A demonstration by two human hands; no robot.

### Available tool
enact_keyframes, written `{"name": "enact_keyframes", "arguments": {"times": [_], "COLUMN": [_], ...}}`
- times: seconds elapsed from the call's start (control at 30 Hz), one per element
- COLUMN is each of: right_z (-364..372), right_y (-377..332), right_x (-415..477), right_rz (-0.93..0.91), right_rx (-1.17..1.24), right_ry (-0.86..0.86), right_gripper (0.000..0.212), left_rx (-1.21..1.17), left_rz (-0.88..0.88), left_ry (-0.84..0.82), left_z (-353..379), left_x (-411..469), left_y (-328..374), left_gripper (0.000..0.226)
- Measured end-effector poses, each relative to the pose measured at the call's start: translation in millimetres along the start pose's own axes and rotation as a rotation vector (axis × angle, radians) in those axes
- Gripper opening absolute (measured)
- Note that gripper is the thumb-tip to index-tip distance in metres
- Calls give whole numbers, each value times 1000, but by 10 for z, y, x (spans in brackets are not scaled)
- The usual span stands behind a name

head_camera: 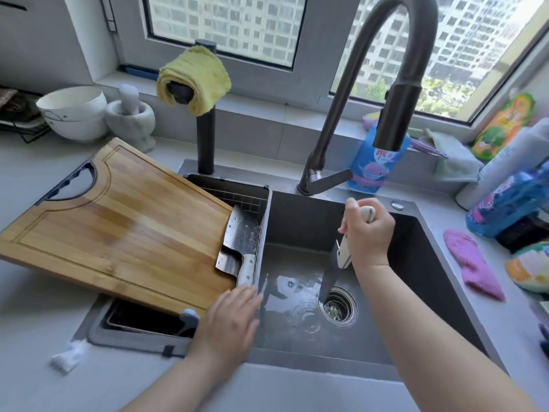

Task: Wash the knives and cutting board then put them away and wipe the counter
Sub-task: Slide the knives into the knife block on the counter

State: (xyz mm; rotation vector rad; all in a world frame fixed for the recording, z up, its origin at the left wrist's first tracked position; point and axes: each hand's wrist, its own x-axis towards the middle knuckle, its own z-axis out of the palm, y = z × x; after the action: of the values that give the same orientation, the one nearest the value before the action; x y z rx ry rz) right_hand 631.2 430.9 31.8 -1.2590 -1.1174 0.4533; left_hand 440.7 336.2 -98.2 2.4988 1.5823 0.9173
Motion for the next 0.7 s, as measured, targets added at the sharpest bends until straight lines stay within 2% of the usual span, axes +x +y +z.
{"name": "enact_keyframes", "arguments": {"times": [0.1,0.13,0.23,0.3,0.37,0.43,0.5,0.6,0.7], "right_z": [-56,-77,-138,-169,-185,-170,-118,22,171], "right_y": [103,127,185,161,100,16,-94,-294,-530], "right_x": [-21,-9,31,38,50,80,117,157,152], "right_rz": [67,99,143,159,159,139,107,25,-72], "right_rx": [10,20,1,27,50,59,91,158,213], "right_ry": [24,41,47,42,23,-8,-54,-165,-269], "right_gripper": [27,28,34,34,32,30,30,28,27], "left_rx": [11,18,36,50,69,66,56,77,113], "left_rz": [-55,-72,-100,-92,-53,-35,-52,-129,-211], "left_ry": [-131,-155,-219,-201,-126,-64,-16,76,178], "left_z": [49,28,15,34,71,39,0,-138,-377], "left_x": [-48,-51,-36,-44,-62,-48,-51,-110,-221], "left_y": [19,25,-2,-10,-21,-10,-3,-28,-129], "left_gripper": [55,58,43,45,66,74,66,36,37]}}
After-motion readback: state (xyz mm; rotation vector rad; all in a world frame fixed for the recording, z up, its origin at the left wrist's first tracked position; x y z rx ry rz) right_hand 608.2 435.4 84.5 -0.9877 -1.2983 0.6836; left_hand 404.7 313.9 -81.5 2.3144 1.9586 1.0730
